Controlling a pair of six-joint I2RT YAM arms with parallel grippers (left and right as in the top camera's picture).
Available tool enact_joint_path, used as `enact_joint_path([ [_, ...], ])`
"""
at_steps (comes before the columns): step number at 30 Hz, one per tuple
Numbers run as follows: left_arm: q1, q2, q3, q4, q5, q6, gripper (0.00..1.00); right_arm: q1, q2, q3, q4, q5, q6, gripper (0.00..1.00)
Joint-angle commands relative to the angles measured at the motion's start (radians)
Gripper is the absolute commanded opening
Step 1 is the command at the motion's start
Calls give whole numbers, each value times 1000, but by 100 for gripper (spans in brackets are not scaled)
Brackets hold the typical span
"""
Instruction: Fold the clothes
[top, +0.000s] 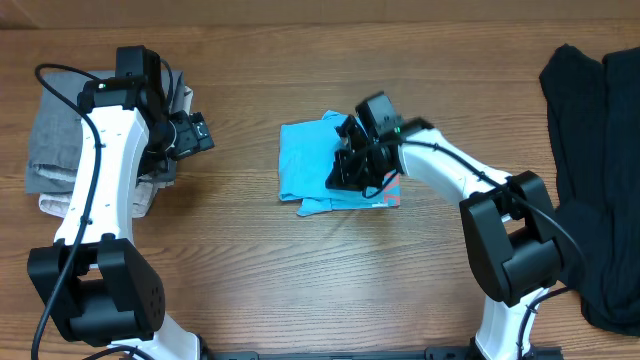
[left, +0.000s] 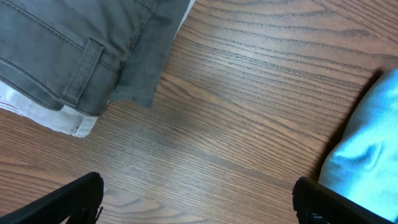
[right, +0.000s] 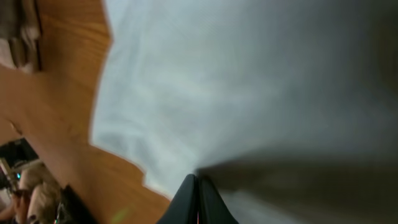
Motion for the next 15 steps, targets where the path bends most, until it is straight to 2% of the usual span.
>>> enact_joint_path([
  [1,3,3,-4,3,7,1,100,-5,-23,-104,110,-20,43,4],
  [4,3,3,-4,3,7,1,100,-4,-23,-167,197,-8,50,4],
  [8,3,3,-4,3,7,1,100,-3,-27,-180,192,-16,49,4],
  [11,3,3,-4,3,7,1,100,-10,-69,-148,174,-95,13,4],
  [15,3,3,-4,3,7,1,100,-34,-185,-63,134,-69,0,4],
])
